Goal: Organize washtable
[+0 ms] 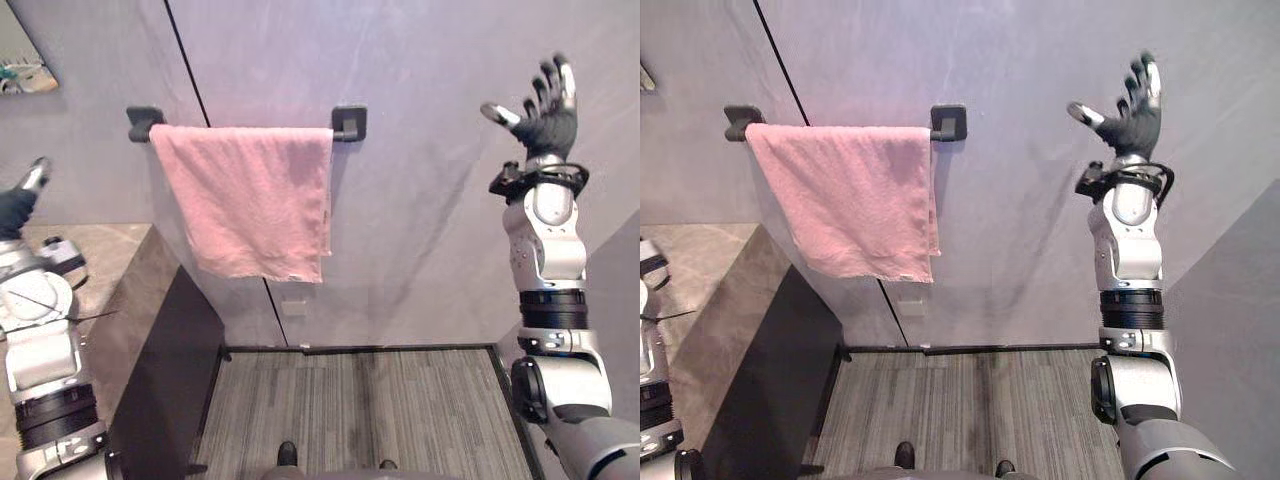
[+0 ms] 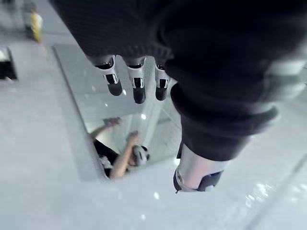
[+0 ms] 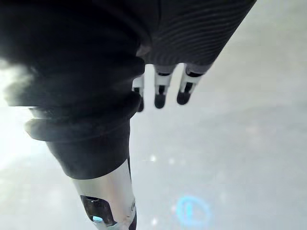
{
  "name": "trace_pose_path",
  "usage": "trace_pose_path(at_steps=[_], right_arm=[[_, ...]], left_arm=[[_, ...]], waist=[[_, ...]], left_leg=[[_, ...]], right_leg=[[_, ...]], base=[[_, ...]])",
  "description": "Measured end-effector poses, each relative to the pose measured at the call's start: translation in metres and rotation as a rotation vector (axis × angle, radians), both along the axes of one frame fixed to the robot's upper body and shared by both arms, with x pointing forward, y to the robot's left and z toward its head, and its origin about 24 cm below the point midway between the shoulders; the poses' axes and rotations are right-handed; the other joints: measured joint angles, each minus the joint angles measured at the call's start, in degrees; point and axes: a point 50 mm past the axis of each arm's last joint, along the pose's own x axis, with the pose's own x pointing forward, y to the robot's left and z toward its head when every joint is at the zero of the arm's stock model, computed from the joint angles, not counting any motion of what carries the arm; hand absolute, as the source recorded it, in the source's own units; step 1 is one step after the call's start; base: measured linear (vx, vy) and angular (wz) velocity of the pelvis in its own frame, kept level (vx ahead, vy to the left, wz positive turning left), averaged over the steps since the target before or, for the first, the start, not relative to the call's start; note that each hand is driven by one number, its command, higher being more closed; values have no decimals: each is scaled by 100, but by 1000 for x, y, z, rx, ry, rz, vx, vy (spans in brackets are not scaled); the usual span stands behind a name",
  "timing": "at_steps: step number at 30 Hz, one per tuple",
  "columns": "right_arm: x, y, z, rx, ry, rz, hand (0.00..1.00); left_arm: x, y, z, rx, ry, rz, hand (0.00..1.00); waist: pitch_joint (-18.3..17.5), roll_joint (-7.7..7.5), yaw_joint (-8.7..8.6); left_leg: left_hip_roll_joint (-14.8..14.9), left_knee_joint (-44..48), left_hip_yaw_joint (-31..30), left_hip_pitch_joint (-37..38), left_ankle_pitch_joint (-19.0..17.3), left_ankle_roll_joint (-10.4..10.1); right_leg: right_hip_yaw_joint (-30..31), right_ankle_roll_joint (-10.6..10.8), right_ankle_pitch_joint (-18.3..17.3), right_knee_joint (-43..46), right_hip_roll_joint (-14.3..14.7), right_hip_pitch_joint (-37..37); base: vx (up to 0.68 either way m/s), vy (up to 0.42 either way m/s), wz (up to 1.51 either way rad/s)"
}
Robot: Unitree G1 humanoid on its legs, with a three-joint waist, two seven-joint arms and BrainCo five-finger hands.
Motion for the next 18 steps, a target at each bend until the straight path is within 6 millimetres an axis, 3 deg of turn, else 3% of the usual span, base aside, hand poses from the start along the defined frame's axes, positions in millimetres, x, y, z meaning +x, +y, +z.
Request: trace_pose_path(at_steps=[2,4,6,8,11,13,15,18], right_arm=[[-9,42,9,-61,-84,146,0],[-12,74,6,-126,-92,264,0],[-19,127,-11,-280,-48,474,0],[-26,159,-29,-390,0,626,0],[-27,187,-55,-515,97,759,0],[-33,202,-83,-617,209,894,0],[-45,207,-117,-704,336,1023,0],[-44,201,-135,-733,432,1055,0]], left_arm=[[10,-31,-1,55,33,-161,0],[15,-49,-5,67,64,-264,0],[20,-77,-11,89,106,-420,0],[22,-94,-17,102,142,-520,0],[22,-100,-24,87,179,-573,0],[22,-103,-31,66,205,-600,0],[22,-107,-44,41,259,-641,0],[27,-111,-62,-9,339,-685,0]], waist=[[-35,-27,-24],[-65,-36,-39],[-129,-56,-15],[-164,-63,33],[-180,-78,39],[-209,-127,43],[-238,-190,50],[-233,-198,53]], left_leg=[[4,0,18,3,-27,8],[2,0,26,3,-30,13],[-13,0,30,8,-26,11],[-41,0,26,16,-18,5],[-76,-1,9,17,-16,8],[-98,-1,9,15,-17,7],[-114,-2,8,14,-17,8],[-125,-2,0,3,-9,17]], right_leg=[[-3,-8,-22,-5,-3,-8],[-22,-4,-19,-3,-14,-8],[-37,11,-11,11,-39,-9],[-49,34,-9,40,-72,-6],[-68,51,-19,81,-111,-9],[-72,63,-25,84,-137,-11],[-77,72,-31,92,-155,-12],[-77,73,-31,128,-165,-18]], base=[[-79,25,-4],[-41,12,-1],[0,0,0],[-4,17,4],[-2,22,6],[0,0,0],[0,0,0],[0,0,0]])
